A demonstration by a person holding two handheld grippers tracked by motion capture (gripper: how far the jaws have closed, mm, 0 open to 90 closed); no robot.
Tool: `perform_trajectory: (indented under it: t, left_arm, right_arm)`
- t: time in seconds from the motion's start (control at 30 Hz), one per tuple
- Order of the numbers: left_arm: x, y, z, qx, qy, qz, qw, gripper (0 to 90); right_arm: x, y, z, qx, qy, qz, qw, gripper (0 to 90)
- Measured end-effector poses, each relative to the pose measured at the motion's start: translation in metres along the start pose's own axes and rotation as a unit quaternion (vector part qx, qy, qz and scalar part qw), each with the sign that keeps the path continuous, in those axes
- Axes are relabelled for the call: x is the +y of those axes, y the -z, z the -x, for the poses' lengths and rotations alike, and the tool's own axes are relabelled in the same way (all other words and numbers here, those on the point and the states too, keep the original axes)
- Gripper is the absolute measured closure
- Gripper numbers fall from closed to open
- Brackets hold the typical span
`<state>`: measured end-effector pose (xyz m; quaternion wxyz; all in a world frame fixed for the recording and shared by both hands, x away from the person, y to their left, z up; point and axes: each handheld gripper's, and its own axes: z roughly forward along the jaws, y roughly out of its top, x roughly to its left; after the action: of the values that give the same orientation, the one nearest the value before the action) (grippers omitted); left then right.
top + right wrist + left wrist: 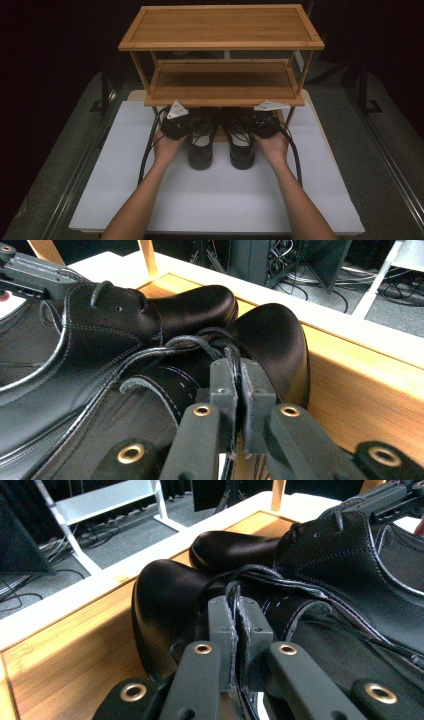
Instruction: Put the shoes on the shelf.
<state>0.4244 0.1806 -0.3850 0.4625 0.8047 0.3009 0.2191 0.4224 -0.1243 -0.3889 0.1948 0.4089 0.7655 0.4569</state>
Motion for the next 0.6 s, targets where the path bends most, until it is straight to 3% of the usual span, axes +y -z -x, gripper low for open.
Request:
perform_trajectory:
  t: [0.13,0.23,0.33,0.6]
  left_arm:
    - [0.0,0.002,0.0,-0.02,0.007,0.0,0.9998,79.9]
    - [0.0,0.006,0.001,-0.024,0.003,-0.013,0.9996,69.7]
    - [0.001,0.015,-0.003,-0.035,0.016,0.004,0.9993,59.0]
    - [0.0,0.05,0.003,-0.07,0.021,0.006,0.9973,34.6]
  right_arm:
    - [-0.001,0.003,-0.002,0.011,-0.007,-0.002,0.9999,77.9]
    - [-0.001,0.007,-0.002,0.019,-0.012,0.001,0.9998,69.1]
    - [0.0,0.018,0.0,0.042,-0.022,0.007,0.9988,57.4]
    - [-0.011,0.047,-0.007,0.068,-0.003,-0.013,0.9976,31.6]
